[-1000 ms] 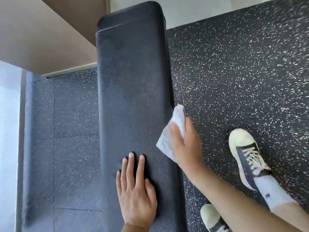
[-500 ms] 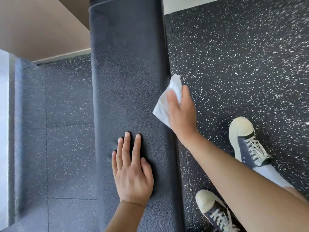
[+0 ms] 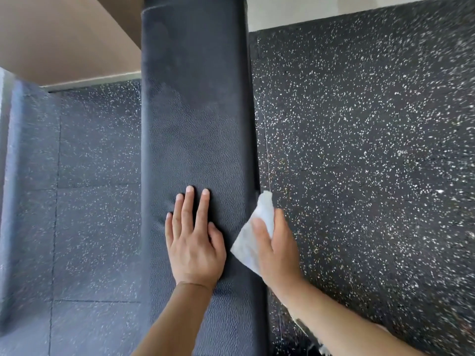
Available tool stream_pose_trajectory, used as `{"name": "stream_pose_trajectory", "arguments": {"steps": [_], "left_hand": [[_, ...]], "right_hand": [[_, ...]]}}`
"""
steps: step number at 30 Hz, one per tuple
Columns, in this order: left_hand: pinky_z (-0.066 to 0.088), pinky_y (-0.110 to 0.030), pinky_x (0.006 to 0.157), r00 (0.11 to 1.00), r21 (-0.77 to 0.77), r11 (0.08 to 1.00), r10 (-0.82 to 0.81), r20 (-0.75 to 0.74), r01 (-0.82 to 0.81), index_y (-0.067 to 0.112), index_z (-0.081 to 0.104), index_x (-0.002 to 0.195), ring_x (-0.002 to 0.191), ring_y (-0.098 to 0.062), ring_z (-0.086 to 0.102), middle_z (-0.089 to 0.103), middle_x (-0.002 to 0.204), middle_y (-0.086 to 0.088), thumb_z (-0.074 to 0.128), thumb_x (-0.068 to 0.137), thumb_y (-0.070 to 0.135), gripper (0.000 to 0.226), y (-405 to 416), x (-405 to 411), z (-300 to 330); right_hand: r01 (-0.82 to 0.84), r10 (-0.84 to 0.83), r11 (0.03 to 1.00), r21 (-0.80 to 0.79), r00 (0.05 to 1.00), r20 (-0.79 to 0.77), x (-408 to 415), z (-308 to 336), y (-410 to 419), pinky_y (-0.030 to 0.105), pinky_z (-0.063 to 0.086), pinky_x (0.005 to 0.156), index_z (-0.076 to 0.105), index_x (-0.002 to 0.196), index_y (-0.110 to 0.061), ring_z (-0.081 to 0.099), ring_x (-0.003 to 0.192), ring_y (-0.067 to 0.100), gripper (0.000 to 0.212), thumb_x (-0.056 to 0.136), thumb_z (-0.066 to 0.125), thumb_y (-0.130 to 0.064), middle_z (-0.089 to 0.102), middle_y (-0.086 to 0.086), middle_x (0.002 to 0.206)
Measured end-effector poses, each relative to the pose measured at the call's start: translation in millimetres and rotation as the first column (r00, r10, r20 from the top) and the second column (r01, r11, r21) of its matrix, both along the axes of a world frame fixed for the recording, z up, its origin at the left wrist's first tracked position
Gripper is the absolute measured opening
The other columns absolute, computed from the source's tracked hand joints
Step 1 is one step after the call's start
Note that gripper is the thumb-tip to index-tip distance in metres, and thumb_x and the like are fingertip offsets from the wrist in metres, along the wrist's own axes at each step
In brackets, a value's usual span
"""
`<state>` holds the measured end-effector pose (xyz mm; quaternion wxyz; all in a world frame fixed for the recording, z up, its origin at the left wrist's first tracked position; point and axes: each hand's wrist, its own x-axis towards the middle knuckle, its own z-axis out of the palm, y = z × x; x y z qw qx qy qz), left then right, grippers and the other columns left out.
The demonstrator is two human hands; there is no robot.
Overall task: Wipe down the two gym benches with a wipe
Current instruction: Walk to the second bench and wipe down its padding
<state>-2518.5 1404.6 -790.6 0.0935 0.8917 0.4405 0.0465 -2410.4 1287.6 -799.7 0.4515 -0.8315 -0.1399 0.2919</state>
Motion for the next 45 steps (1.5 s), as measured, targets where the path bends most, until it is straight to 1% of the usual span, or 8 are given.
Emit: {"name": "stream_pose_trajectory", "arguments": {"steps": [6, 17, 20, 25, 28, 34, 38, 45], "left_hand": [[0.017, -0.045, 0.129, 1.0, 0.018, 1.0, -0.013, 0.012, 0.013, 0.034, 0.032, 0.164, 0.161, -0.021, 0.021, 0.023, 0.174, 0.005, 0.041, 0.096, 0.028, 0.068, 1, -5, -4], [0.027, -0.056, 0.125, 0.993, -0.039, 0.996, 0.087, 0.077, -0.084, 0.025, 0.048, 0.158, 0.157, -0.032, 0.029, 0.034, 0.17, -0.005, 0.044, 0.1, 0.02, 0.058, -32, -20, 12], [0.019, -0.052, 0.129, 0.993, -0.074, 0.991, 0.115, 0.026, -0.113, 0.031, 0.037, 0.163, 0.162, -0.024, 0.018, 0.021, 0.175, 0.003, 0.036, 0.103, 0.03, 0.06, -81, -63, 13], [0.02, -0.051, 0.126, 0.993, -0.064, 0.994, 0.089, -0.073, -0.093, 0.035, 0.027, 0.166, 0.162, -0.023, 0.018, 0.017, 0.176, 0.005, 0.037, 0.101, 0.037, 0.066, -166, -144, 7], [0.017, -0.048, 0.129, 0.991, -0.032, 0.993, 0.114, -0.071, -0.116, 0.033, 0.028, 0.166, 0.162, -0.025, 0.019, 0.019, 0.176, 0.002, 0.036, 0.099, 0.038, 0.067, -173, -150, 2], [0.015, -0.049, 0.129, 0.992, -0.024, 0.993, 0.118, -0.051, -0.119, 0.033, 0.028, 0.166, 0.162, -0.023, 0.016, 0.016, 0.176, 0.004, 0.037, 0.098, 0.037, 0.068, -176, -150, 0], [0.014, -0.05, 0.129, 0.99, -0.021, 0.99, 0.135, -0.045, -0.136, 0.032, 0.03, 0.165, 0.163, -0.021, 0.013, 0.017, 0.176, 0.004, 0.037, 0.098, 0.035, 0.068, -176, -149, -2], [0.016, -0.05, 0.129, 0.99, 0.012, 0.99, 0.141, -0.027, -0.14, 0.034, 0.029, 0.165, 0.163, -0.021, 0.016, 0.017, 0.176, 0.006, 0.038, 0.097, 0.036, 0.069, -177, -151, -6]], "right_hand": [[0.122, -0.123, 0.989, 0.08, 0.992, 0.0, 49, -7, 59, 0.048, 0.046, 0.075, 0.04, 0.09, -0.021, 0.052, 0.079, 0.027, 0.03, 0.104, 0.05, -0.045, 0.056, 0.001, 0.083], [-0.096, 0.097, 0.994, 0.045, 0.995, -0.013, -75, -9, -82, 0.032, 0.03, 0.072, 0.029, 0.093, -0.041, 0.041, 0.076, 0.011, 0.021, 0.1, 0.043, -0.055, 0.044, -0.012, 0.081], [-0.114, 0.119, 0.992, 0.053, 0.988, -0.095, -62, -6, -76, 0.037, 0.044, 0.071, 0.033, 0.095, -0.042, 0.052, 0.076, 0.018, 0.02, 0.096, 0.04, -0.06, 0.052, -0.009, 0.082], [-0.051, 0.051, 0.997, 0.064, 0.999, -0.003, -1, -12, -6, 0.039, 0.036, 0.066, 0.032, 0.09, -0.026, 0.047, 0.07, 0.025, 0.027, 0.101, 0.045, -0.048, 0.044, -0.005, 0.075], [-0.051, 0.059, 0.993, 0.108, 0.996, -0.072, 3, -23, 2, 0.048, 0.045, 0.079, 0.042, 0.097, -0.012, 0.05, 0.081, 0.033, 0.025, 0.103, 0.042, -0.036, 0.047, 0.001, 0.084], [0.056, -0.048, 0.997, 0.054, 0.989, -0.143, -122, -3, -119, 0.028, 0.042, 0.088, 0.048, 0.12, -0.024, 0.058, 0.102, 0.016, 0.027, 0.106, 0.046, -0.048, 0.055, -0.011, 0.107], [-0.07, 0.07, 0.997, 0.024, 0.997, -0.026, -174, 3, -173, 0.045, 0.048, 0.076, 0.05, 0.102, -0.014, 0.055, 0.082, 0.026, 0.032, 0.104, 0.044, -0.046, 0.055, 0.003, 0.091], [-0.174, 0.175, 0.983, 0.062, 0.984, -0.017, -144, 1, -161, 0.041, 0.045, 0.078, 0.044, 0.102, -0.022, 0.052, 0.085, 0.019, 0.035, 0.103, 0.04, -0.056, 0.054, -0.003, 0.091]]}}
